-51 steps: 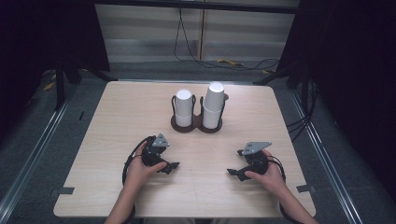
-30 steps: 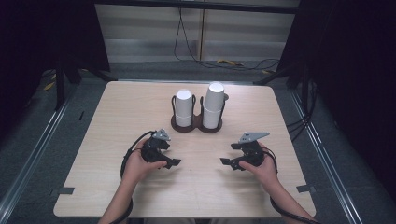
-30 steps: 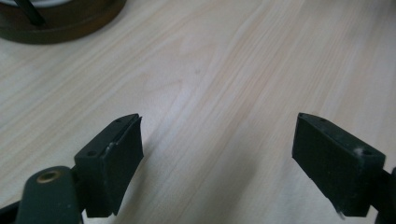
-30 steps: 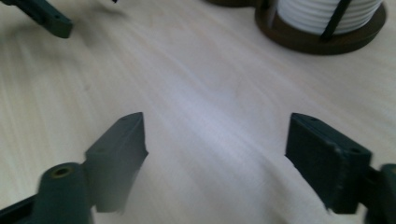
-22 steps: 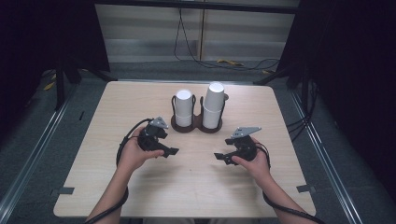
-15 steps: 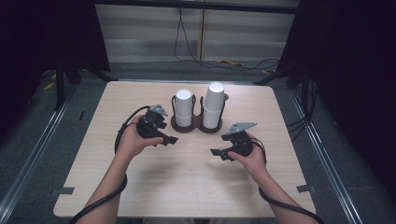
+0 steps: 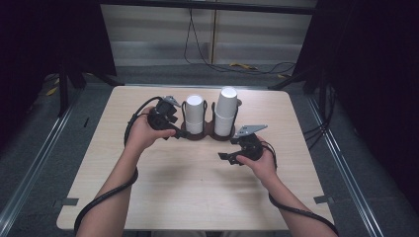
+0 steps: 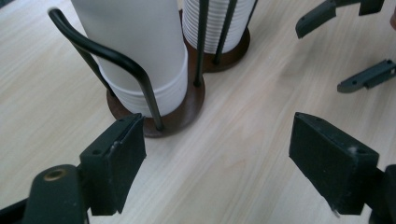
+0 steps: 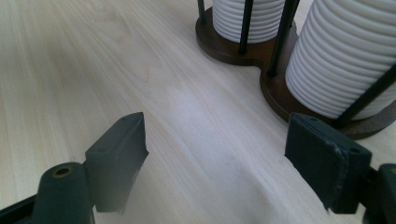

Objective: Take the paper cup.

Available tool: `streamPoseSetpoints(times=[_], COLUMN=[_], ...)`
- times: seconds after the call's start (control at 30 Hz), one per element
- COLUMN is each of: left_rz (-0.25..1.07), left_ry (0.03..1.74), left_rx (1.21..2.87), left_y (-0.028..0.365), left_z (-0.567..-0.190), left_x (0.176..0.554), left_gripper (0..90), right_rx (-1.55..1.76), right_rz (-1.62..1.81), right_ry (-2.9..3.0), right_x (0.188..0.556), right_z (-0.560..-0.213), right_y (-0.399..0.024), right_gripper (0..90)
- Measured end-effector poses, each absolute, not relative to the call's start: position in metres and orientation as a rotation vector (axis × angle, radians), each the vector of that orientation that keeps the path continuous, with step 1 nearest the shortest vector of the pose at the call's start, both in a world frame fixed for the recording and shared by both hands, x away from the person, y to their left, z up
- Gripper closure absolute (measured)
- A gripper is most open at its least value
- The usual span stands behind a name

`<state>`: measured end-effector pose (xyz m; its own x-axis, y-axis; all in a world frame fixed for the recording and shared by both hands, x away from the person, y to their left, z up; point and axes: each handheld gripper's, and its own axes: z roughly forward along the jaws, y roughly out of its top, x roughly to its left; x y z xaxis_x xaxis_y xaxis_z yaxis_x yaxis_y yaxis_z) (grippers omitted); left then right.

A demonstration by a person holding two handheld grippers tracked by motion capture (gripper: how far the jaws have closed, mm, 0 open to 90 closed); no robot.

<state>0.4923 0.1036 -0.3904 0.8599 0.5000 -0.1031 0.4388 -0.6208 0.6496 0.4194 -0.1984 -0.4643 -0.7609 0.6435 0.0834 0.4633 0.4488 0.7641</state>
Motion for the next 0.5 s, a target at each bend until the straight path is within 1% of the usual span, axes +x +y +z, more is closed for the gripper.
streamPoseSetpoints(times=[0.1,0.33,0.5], left_rz=[0.116,0.109,0.122], left_ry=[0.657,0.685,0.682], left_rx=[2.349,2.330,2.350], left_y=[0.102,0.095,0.091], left_z=[-0.384,-0.375,-0.371], left_x=[0.499,0.515,0.522], left_gripper=[18.6,18.5,18.5], right_rx=[0.966,0.951,0.933], right_rz=[1.216,1.236,1.249], right_ry=[2.476,2.486,2.498], right_x=[0.422,0.428,0.430], right_z=[-0.463,-0.463,-0.465], right_y=[-0.195,-0.185,-0.179], right_gripper=[20.2,20.3,20.3])
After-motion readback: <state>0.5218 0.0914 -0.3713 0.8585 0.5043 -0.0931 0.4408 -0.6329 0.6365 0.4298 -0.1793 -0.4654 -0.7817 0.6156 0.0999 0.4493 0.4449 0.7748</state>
